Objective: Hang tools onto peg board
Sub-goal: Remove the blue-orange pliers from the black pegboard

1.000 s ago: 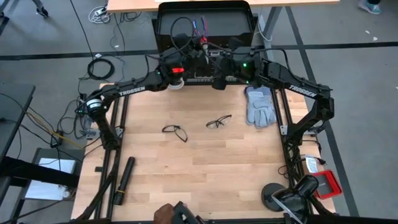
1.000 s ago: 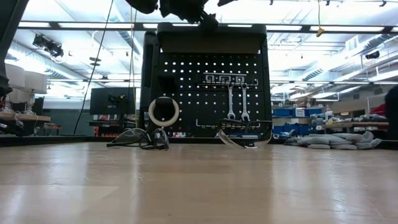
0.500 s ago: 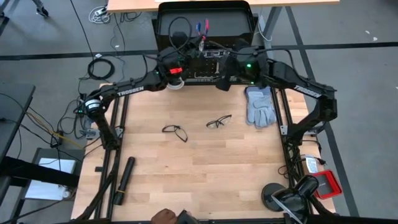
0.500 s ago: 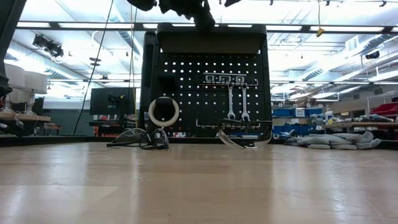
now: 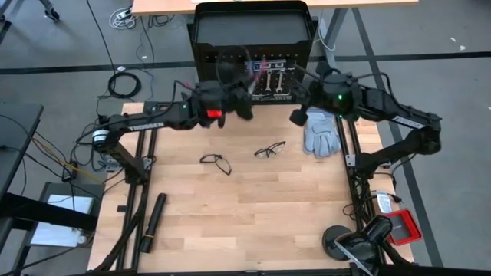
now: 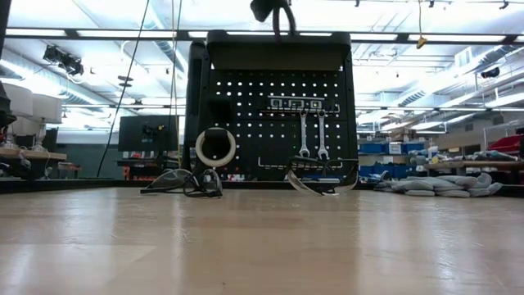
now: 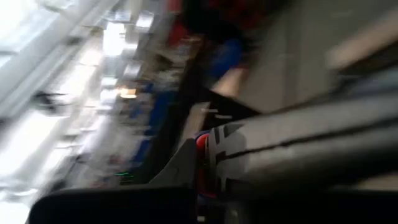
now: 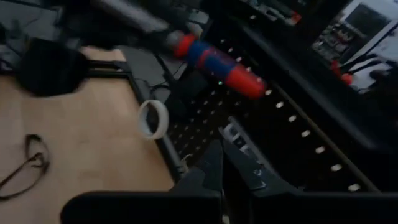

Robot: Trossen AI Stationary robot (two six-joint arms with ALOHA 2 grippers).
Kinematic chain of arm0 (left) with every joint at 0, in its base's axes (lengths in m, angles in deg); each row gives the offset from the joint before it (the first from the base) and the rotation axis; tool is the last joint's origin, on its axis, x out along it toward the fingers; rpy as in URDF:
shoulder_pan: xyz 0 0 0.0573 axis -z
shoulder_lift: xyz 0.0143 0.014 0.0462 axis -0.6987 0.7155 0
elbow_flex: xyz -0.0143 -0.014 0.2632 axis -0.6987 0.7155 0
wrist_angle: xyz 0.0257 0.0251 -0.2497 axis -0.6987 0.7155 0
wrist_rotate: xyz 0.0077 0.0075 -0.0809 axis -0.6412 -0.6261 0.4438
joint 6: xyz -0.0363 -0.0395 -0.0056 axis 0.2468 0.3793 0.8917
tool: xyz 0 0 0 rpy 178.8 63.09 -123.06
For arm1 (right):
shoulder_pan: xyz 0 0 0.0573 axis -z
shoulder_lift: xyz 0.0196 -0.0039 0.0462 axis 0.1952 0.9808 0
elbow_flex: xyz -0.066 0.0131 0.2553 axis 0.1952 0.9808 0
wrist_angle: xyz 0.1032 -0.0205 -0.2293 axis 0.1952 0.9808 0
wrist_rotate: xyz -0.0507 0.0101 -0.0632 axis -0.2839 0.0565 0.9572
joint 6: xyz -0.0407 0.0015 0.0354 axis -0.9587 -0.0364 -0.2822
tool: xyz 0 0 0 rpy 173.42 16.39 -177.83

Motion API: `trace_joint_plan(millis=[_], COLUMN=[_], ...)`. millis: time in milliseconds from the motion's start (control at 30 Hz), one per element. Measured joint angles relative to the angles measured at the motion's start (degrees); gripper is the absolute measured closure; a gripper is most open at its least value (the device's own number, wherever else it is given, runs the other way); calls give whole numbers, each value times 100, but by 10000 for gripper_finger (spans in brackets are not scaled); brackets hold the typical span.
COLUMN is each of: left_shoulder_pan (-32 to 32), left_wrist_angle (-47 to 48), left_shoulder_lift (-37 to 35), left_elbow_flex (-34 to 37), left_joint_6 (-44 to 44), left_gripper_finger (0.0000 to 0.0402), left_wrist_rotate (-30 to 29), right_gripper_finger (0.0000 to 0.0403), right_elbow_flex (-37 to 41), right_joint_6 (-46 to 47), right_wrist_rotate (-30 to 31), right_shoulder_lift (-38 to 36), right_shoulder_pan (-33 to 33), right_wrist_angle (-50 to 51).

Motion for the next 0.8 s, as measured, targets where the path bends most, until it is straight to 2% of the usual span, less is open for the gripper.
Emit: trace_joint_plan(millis=[133, 233, 400, 567, 800], left_shoulder_pan=[412, 700, 1058, 1211, 1250], left_wrist_angle=[1216, 2471, 4041, 4394, 4615], left_shoulder_lift=[-193, -176, 2, 167, 637], left_elbow_flex=[-24, -19, 6, 443, 1094], left_joint_6=[702, 1294, 2433, 2905, 2577], left_gripper_finger=[348, 348, 347, 346, 345], left_wrist_rotate=[-56, -231, 13, 593, 634], right_gripper_finger=[391, 391, 390, 386, 390], right_elbow_flex=[838, 1438, 2221, 2669, 3165], right_joint_6=[231, 306, 395, 588, 798], right_wrist_rotate=[3, 0, 1, -10, -83], right_shoulder_lift=[-359, -620, -835, -863, -820], right_shoulder_pan=[-179, -337, -505, -513, -516], right_wrist_angle=[-349, -725, -1278, -1743, -2036])
